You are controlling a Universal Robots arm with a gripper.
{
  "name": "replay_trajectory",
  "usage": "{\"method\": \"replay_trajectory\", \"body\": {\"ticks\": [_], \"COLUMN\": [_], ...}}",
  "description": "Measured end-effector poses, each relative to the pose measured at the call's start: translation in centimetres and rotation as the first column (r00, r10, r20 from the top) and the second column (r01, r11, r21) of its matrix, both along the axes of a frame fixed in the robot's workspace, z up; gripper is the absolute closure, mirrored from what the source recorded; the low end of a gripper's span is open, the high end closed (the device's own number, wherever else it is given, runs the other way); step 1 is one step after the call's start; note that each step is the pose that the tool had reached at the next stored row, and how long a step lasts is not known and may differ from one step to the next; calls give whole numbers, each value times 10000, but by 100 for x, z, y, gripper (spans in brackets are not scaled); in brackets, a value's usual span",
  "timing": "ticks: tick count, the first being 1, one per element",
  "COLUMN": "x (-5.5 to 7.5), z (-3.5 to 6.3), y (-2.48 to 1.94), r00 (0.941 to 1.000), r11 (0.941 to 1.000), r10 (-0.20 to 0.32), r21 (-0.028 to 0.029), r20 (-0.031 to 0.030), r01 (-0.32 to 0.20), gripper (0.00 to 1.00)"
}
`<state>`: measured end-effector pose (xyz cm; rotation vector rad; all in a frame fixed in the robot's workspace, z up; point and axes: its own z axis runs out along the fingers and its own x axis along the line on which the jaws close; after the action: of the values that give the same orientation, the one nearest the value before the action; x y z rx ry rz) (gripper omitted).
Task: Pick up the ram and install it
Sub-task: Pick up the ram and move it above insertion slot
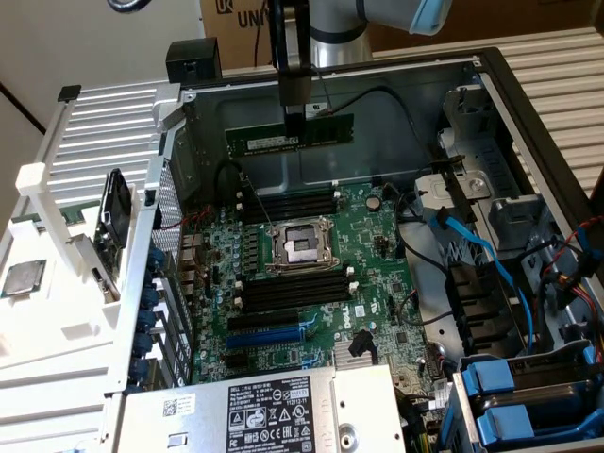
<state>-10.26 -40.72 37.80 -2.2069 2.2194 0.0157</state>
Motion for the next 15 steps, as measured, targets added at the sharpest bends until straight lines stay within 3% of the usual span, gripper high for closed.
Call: {"method": "replay_trajectory", "body": {"ticks": [15], "x": [10], "z": [-273], "y": [-1], "r00": [9997], "r11": [9997], "r10": [-251], "r21": [0], "r20": [-1], "r01": [251], "gripper": [87]}}
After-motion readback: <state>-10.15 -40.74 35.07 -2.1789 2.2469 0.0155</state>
